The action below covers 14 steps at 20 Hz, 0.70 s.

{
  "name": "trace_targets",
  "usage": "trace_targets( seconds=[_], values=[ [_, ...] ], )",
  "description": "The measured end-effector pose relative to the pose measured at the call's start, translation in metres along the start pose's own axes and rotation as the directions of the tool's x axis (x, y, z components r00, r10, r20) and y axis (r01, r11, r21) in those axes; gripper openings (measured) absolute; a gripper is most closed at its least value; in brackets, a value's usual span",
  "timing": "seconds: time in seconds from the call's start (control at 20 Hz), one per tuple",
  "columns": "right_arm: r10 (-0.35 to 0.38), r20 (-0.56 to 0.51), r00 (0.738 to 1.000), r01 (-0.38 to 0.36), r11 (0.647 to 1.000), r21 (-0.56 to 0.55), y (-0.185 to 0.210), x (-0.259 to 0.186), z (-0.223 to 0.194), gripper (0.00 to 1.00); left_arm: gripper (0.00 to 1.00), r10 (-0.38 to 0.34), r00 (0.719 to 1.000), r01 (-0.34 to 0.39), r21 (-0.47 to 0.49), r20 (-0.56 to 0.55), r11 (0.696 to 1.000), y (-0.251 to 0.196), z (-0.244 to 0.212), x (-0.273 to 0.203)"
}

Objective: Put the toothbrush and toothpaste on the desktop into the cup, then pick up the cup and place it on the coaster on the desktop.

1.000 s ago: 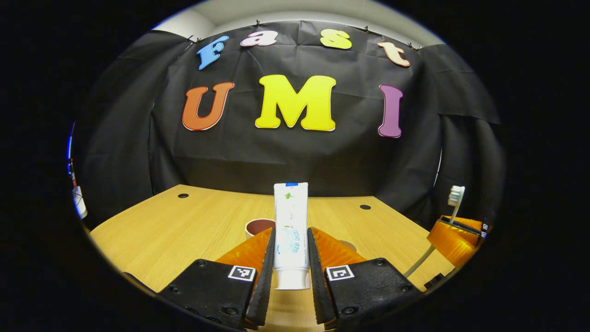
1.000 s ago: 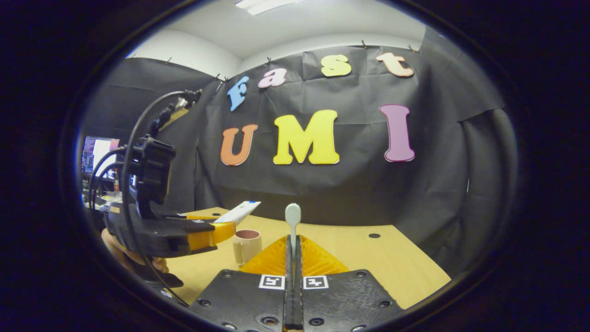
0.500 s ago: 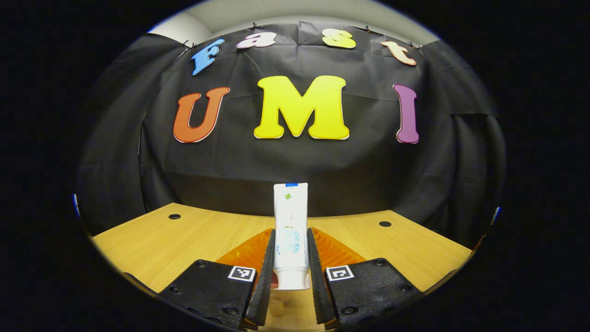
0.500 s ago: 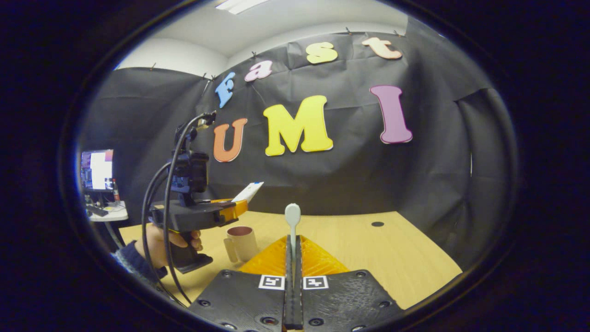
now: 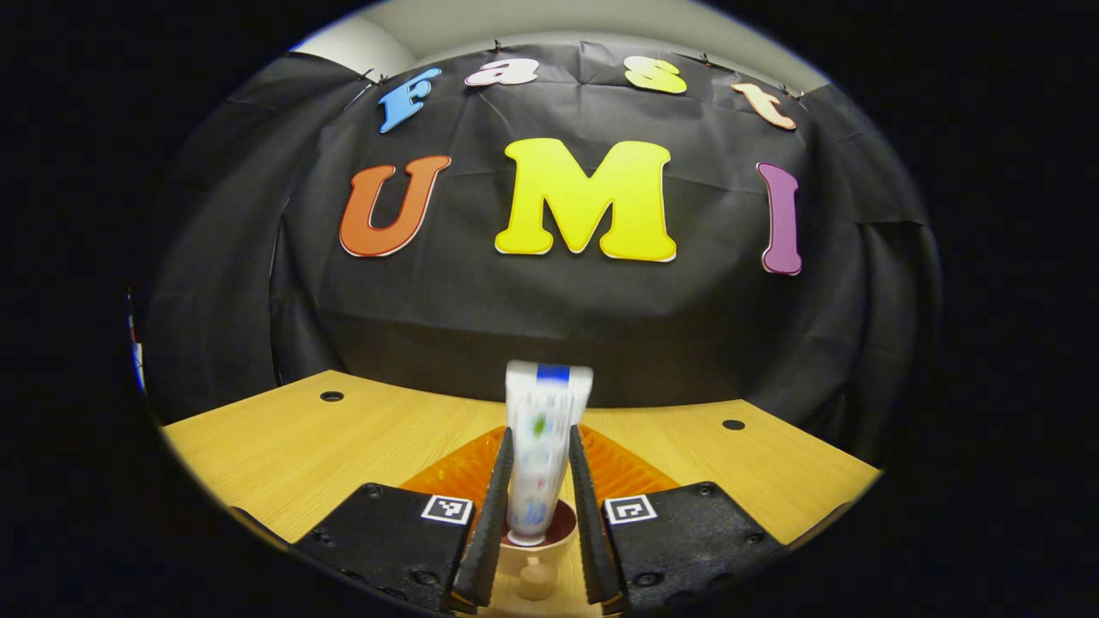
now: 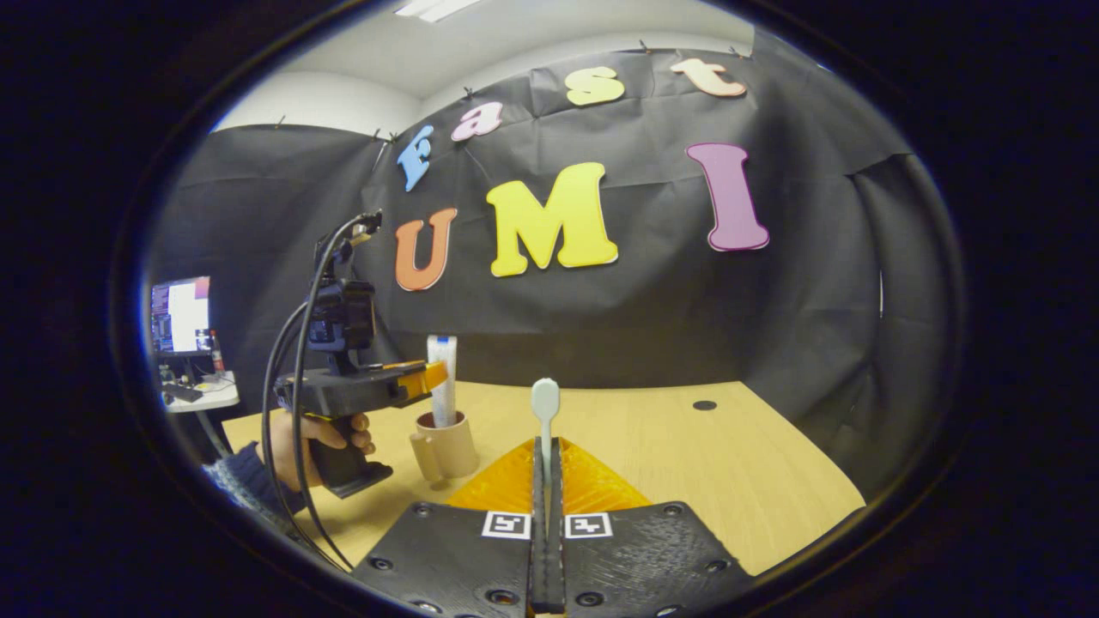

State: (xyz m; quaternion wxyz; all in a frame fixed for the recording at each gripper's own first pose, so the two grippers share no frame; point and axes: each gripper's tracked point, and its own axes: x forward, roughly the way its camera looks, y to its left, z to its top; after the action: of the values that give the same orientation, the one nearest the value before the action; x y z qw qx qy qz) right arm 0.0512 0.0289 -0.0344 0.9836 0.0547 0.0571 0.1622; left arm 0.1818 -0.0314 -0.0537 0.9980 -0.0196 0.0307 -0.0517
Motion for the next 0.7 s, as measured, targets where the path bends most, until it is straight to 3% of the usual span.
trace_targets(
  seconds=[0.05,0.5,0.7],
  values=[
    [-0.001,0.000,1.000,0.001,1.000,0.000,0.000,0.000,0.000,0.00,0.39,-0.001,1.000,0.001,0.011,-0.009,1.000,-0.001,0.000,-0.001],
    [-0.001,-0.003,1.000,0.001,1.000,-0.020,0.003,0.003,-0.003,0.00,0.38,0.014,0.999,-0.014,-0.019,-0.035,1.000,0.009,-0.009,-0.006],
    [-0.017,-0.023,1.000,0.017,0.999,-0.033,0.006,0.011,-0.004,0.00,0.43,0.018,0.999,-0.020,-0.042,-0.050,0.999,0.022,-0.015,-0.021]
  ],
)
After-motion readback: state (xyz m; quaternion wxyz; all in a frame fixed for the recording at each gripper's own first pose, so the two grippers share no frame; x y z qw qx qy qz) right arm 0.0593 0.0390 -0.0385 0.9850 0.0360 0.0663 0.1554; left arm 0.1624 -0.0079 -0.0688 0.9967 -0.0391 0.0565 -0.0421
